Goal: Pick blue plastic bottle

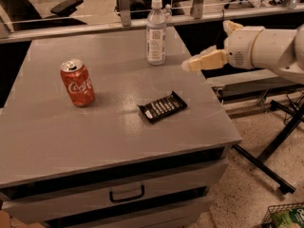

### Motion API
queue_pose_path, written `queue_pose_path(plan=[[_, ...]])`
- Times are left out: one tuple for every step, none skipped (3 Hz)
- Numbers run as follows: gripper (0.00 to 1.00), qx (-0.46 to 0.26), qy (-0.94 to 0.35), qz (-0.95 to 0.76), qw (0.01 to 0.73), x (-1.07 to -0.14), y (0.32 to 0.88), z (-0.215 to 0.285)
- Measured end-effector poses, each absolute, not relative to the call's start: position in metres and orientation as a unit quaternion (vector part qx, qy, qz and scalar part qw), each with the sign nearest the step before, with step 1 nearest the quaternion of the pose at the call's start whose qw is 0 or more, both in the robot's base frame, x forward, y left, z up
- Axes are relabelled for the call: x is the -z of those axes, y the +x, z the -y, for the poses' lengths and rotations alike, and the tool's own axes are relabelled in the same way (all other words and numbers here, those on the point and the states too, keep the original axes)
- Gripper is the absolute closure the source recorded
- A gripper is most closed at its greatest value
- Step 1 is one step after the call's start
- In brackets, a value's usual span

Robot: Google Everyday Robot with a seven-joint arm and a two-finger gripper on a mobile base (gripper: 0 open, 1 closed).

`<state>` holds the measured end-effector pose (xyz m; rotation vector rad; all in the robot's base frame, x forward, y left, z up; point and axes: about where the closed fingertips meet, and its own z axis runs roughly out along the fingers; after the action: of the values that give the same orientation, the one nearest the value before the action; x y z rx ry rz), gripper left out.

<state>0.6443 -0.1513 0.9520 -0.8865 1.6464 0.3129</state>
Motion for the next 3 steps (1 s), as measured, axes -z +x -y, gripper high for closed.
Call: queue_pose_path(plan=[[0.0, -0.143, -0.356, -0.697, 0.606, -0.942, 0.684, 0.138], [0.0, -0.155, -0.339, -0.695, 0.615, -0.933, 0.719, 0.122], [0.0, -0.182, -0.333, -0.683, 0.624, -0.927, 0.756, 0.09]])
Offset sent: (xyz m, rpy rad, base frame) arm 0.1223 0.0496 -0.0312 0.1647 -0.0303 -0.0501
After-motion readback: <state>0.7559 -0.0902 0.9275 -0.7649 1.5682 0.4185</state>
